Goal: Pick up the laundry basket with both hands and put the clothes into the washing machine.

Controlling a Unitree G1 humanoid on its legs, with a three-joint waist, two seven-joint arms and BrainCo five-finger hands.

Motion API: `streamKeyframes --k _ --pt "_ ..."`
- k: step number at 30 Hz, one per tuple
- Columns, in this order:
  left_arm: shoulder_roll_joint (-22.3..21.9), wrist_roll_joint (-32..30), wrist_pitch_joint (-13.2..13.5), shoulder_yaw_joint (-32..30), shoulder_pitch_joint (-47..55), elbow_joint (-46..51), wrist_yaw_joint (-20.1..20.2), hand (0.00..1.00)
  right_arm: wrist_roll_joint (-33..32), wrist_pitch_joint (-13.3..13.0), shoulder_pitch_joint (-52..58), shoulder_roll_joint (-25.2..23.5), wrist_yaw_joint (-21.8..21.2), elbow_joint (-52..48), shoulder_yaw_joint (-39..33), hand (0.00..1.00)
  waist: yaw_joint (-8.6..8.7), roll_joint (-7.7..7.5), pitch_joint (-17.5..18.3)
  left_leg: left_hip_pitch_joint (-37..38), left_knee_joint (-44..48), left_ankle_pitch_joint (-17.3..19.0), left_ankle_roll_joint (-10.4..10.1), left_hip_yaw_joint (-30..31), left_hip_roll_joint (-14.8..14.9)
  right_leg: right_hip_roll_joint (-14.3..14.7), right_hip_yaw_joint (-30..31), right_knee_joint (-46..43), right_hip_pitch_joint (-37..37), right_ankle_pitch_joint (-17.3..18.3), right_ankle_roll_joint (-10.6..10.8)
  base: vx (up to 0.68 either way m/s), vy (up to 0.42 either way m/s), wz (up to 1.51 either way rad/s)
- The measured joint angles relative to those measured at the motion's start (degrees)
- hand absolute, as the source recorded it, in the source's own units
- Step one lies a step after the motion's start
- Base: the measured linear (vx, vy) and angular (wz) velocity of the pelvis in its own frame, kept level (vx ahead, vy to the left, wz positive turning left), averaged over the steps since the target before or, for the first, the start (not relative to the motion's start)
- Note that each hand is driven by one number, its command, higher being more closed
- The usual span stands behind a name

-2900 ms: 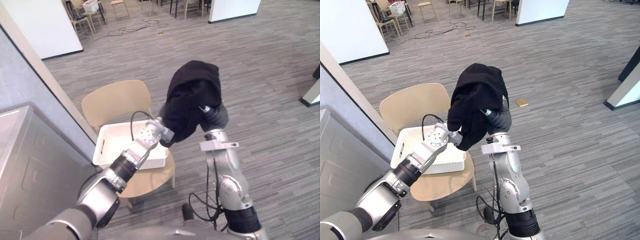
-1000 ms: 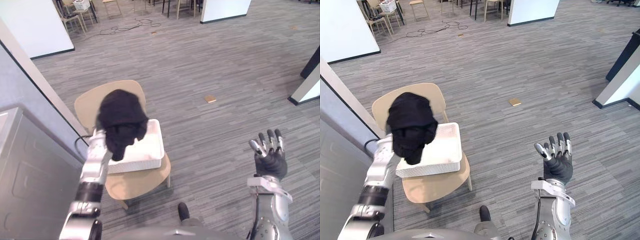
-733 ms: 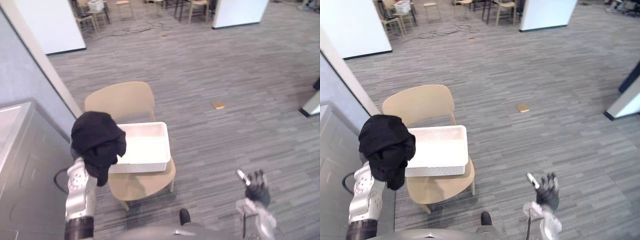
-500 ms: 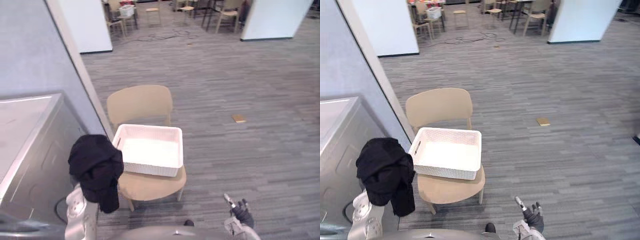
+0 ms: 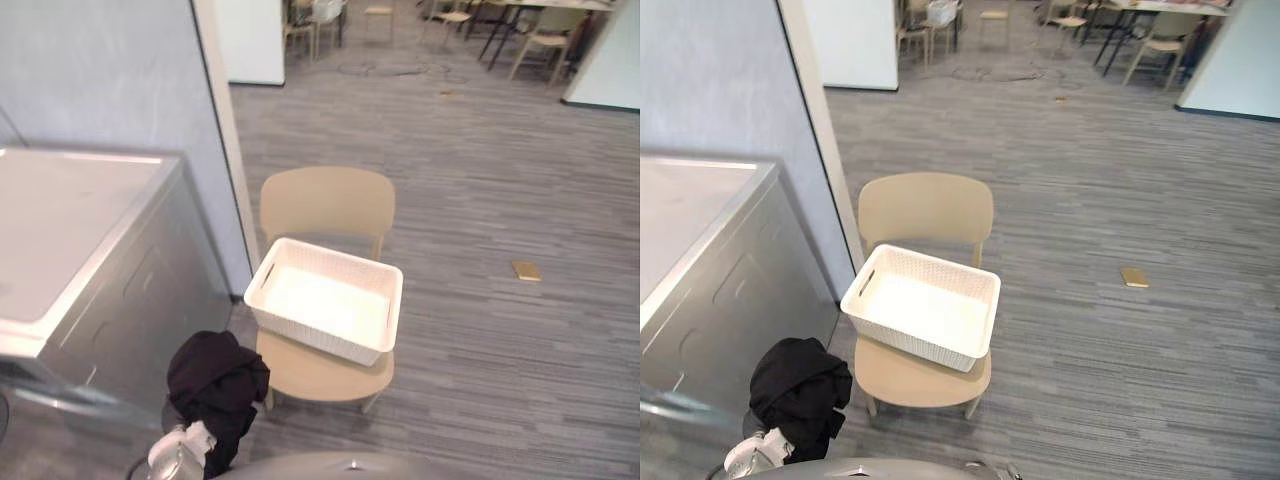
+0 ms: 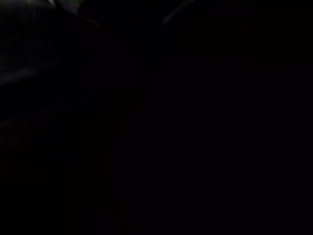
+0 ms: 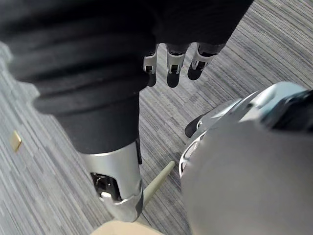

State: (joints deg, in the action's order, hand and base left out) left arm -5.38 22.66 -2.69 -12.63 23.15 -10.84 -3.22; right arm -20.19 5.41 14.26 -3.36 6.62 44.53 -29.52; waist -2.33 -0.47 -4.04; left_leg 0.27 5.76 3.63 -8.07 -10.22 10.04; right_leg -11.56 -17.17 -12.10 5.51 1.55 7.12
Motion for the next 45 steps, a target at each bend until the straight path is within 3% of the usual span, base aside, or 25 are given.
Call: streamKeyframes --k 3,5,6,7,8,9,10,13,14,16,18,19,22,23,25,26,29,30,33,38,41,42,43,44,45 --pt "0.42 2.22 -0.01 3.37 -1.77 0.16 0.08 1.0 0.32 -0.2 -3.81 1.33 -0.02 1.15 0.12 0.0 -0.39 -1.7 -0.72 -6.02 -2.45 -3.77 1.55 4.37 -2.85 -4.26 -4.24 -5.84 5.86 2.64 0.19 -0.08 -0.009 0.9" --pt "0.88 2.35 -0.03 5.51 -2.23 0.9 0.42 1.0 0.35 -0.2 -4.83 2.54 -0.01 1.62 0.07 0.0 -0.54 -1.34 -1.67 -7.92 -3.81 -4.7 3.76 5.68 -4.6 -7.22 -6.55 -9.23 7.39 4.24 0.67 -0.05 0.014 1.11" --pt "0.58 2.34 -0.03 6.03 -2.29 1.79 0.51 1.0 0.36 -0.17 -5.3 3.02 0.07 1.67 0.09 0.0 0.22 -1.13 -2.05 -8.91 -4.17 -3.56 8.69 3.32 -5.19 -9.98 -9.37 -10.93 7.04 4.96 0.77 -0.02 0.008 1.61" --pt "0.62 2.32 -0.03 6.12 -2.43 2.47 0.62 1.0 0.56 -0.16 -5.38 2.93 0.1 1.67 0.09 0.0 1.16 -1.36 -2.12 -8.97 -4.56 -1.59 11.28 -1.1 -4.56 -12.29 -12.67 -10.74 5.54 4.94 0.51 0.03 0.051 1.55" --pt "0.99 2.28 -0.03 6.31 -2.71 2.92 0.74 1.0 1.11 -0.18 -5.55 2.72 0.11 1.61 0.1 0.0 1.3 -1.72 -2.4 -9.56 -2.92 -1.79 11.25 -2.93 -3.79 -13.84 -14.39 -10.9 4.83 4.91 0.46 0.09 0.08 1.48" --pt "0.96 2.28 -0.03 7.92 -2.87 3.76 0.98 1.0 2.7 -0.17 -5.61 3.4 0.12 1.39 -0.03 0.0 0.68 0.18 -2.06 -10.42 1.45 -4.87 13.06 -6.73 -0.03 -14.79 -17.18 -13.11 3.66 5.02 0.3 0.09 0.132 1.11" --pt "0.83 2.28 -0.04 9.0 -2.96 3.76 1.02 1.0 2.7 -0.18 -5.82 4.05 0.12 1.33 -0.34 0.0 0.78 0.51 -1.91 -10.77 3.24 -5.66 10.24 -7.37 -0.01 -16.36 -18.5 -15.33 2.65 5.08 0.21 0.07 0.121 1.03" --pt "0.99 2.27 -0.02 10.09 -4.25 3.89 1.26 1.0 2.7 -0.23 -5.94 3.52 -0.12 1.34 -2.16 0.0 1.5 -1.63 -1.84 -11.94 5.55 -3.76 11.35 -7.57 -3.07 -21.29 -21.71 -18.16 -0.85 4.14 -0.3 0.04 0.148 0.95" --pt "1.18 2.21 -0.03 10.14 -5.83 3.82 1.46 1.0 2.71 -0.12 -6.04 2.88 -0.13 1.45 -2.66 0.0 1.39 -2.3 -2.24 -13.48 10.16 0.2 8.16 -10.87 -1.1 -22.08 -21.81 -18.53 -1.92 3.49 0.44 0.06 0.143 0.95" --pt "1.53 1.97 -0.18 10.17 -7.2 3.17 1.5 1.0 2.71 -0.16 -5.84 3.39 -0.17 1.5 -2.78 0.0 1.79 -1.76 -2.55 -16.43 20.49 3.76 6.9 -14.63 2.62 -23.18 -22.85 -20.58 -3.45 1.87 1.1 0.11 0.088 0.67" --pt "1.32 1.89 -0.44 8.79 -7.35 2.84 1.48 1.0 2.68 0.08 -5.84 3.25 -0.23 1.56 -2.86 0.0 1.19 -1.96 -2.6 -17.33 22.45 5.81 6.26 -13.39 2.27 -23.15 -22.74 -20.16 -3.79 -2.98 1.32 0.07 0.253 0.33" --pt "2.3 1.87 -0.5 8.11 -7.76 2.86 1.5 1.0 2.68 0.04 -5.67 2.59 -0.22 1.56 -3.85 0.0 1.03 -1.95 -2.68 -17.79 22.7 6.87 6.14 -12.89 2.03 -22.8 -22.81 -18.76 -4.3 -6.78 1.37 0.03 0.237 0.34" --pt "4.29 1.79 -0.48 8.08 -7.85 2.26 1.46 1.0 2.48 0.02 -5.49 1.95 -0.12 4.03 -6.03 0.0 0.29 -2.6 -2.39 -18.72 25.49 9.58 6.88 -11.95 0.41 -22.0 -22.62 -14.05 -7.44 -10.01 1.31 0.05 0.202 0.28" --pt "5.08 1.69 -0.48 8.07 -7.68 1.65 1.44 1.0 2.36 -0.07 -5.45 1.88 0.05 4.39 -7.36 0.0 -0.16 -1.38 -2.58 -19.51 27.5 11.26 7.48 -11.46 -0.1 -21.65 -22.25 -12.02 -8.25 -12.08 0.82 0.06 0.218 0.25" --pt "5.55 0.27 -0.56 8.14 -7.89 0.66 1.32 1.0 1.9 -0.37 -5.35 1.89 0.32 4.07 -7.9 0.0 0.27 -0.09 -2.45 -19.95 27.57 12.17 8.72 -10.09 -1.68 -21.02 -19.07 -10.7 -8.15 -17.46 -5.0 0.06 0.238 0.38" --pt "5.5 -1.06 -0.55 8.27 -7.91 0.69 1.27 1.0 1.36 -0.71 -5.5 2.21 0.32 3.7 -9.02 0.0 0.6 1.18 -2.88 -19.64 26.67 12.34 9.03 -9.08 -2.18 -19.65 -13.29 -12.25 -6.08 -18.56 -9.7 0.06 0.215 0.44" --pt "6.61 -3.22 -0.57 8.38 -7.87 0.42 0.9 1.0 0.09 -0.04 -5.58 -0.29 -0.04 4.33 -9.34 0.0 1.02 1.44 -3.34 -14.95 19.29 9.36 10.29 -7.27 -4.6 -11.3 -2.18 -25.22 -1.36 -3.03 -7.86 0.09 0.164 0.42" --pt "6.49 -3.25 -0.56 9.02 -7.88 0.07 0.91 1.0 -1.79 -0.05 -5.56 -0.95 -0.29 5.02 -8.29 0.0 1.78 0.76 -3.4 -10.79 13.85 7.9 10.87 -7.02 -6.33 -5.97 -0.89 -32.68 1.36 4.07 -7.53 0.08 0.08 0.32" --pt "6.05 -4.39 -0.67 13.31 -9.15 -1.55 1.34 1.0 -3.23 -0.58 -5.52 -1.35 -0.38 4.63 -6.35 0.0 3.3 0.4 -3.4 -6.09 8.31 7.73 10.73 -7.98 -7.99 1.78 -6.1 -37.31 8.23 11.56 -7.73 0.11 0.028 0.23" --pt "2.88 -4.96 -0.99 17.55 -12.85 -4.61 2.45 1.0 -3.64 -0.16 -4.07 -1.29 -0.41 5.05 -6.49 0.0 5.33 0.07 -3.39 -3.14 5.74 7.72 10.37 -8.18 -8.26 6.69 -5.47 -20.77 12.87 11.29 -6.56 0.17 -0.054 0.39" --pt "1.74 -4.95 -1.0 20.06 -12.64 -5.06 2.71 1.0 -4.17 -0.06 -0.56 -1.39 -0.44 5.98 -6.74 0.0 6.1 -0.27 -2.4 -0.44 8.33 11.24 8.68 -6.05 -8.65 6.9 -2.37 -13.77 7.16 10.91 -7.86 0.4 -0.162 0.49" --pt "1.61 -4.94 -0.98 20.22 -12.47 -5.09 2.88 1.0 -4.18 0.11 0.45 -1.44 -0.44 6.09 -6.99 0.0 5.61 -1.34 -1.35 -0.06 12.65 14.27 7.1 -6.01 -8.14 6.91 -1.84 -10.34 3.75 9.8 -8.33 0.54 -0.202 0.1" --pt "1.69 -4.84 -1.01 20.51 -11.86 -4.87 2.95 1.0 -4.16 -0.06 0.31 -1.41 -0.39 5.93 -7.52 0.0 5.86 0.88 -1.44 -3.05 24.94 16.24 5.74 -5.47 -4.32 8.82 -2.41 -10.72 2.0 11.66 -8.44 0.47 -0.17 0.02" --pt "1.77 -4.8 -1.01 20.46 -11.57 -4.78 3.07 1.0 -4.32 -0.05 0.26 -1.36 -0.4 5.86 -7.66 0.0 5.72 1.21 -1.68 -5.76 32.69 15.49 5.31 -5.19 -2.54 9.39 -2.36 -10.97 1.0 12.3 -8.69 0.46 -0.108 -0.18" --pt "1.94 -4.77 -1.04 20.24 -10.61 -4.69 3.2 1.0 -4.15 0.0 0.23 -0.93 -0.42 5.68 -7.57 0.0 5.01 1.83 -2.31 -10.81 46.88 10.48 4.47 -3.26 0.58 10.59 -1.84 -10.92 -1.74 13.21 -9.36 0.37 -0.057 -0.36"
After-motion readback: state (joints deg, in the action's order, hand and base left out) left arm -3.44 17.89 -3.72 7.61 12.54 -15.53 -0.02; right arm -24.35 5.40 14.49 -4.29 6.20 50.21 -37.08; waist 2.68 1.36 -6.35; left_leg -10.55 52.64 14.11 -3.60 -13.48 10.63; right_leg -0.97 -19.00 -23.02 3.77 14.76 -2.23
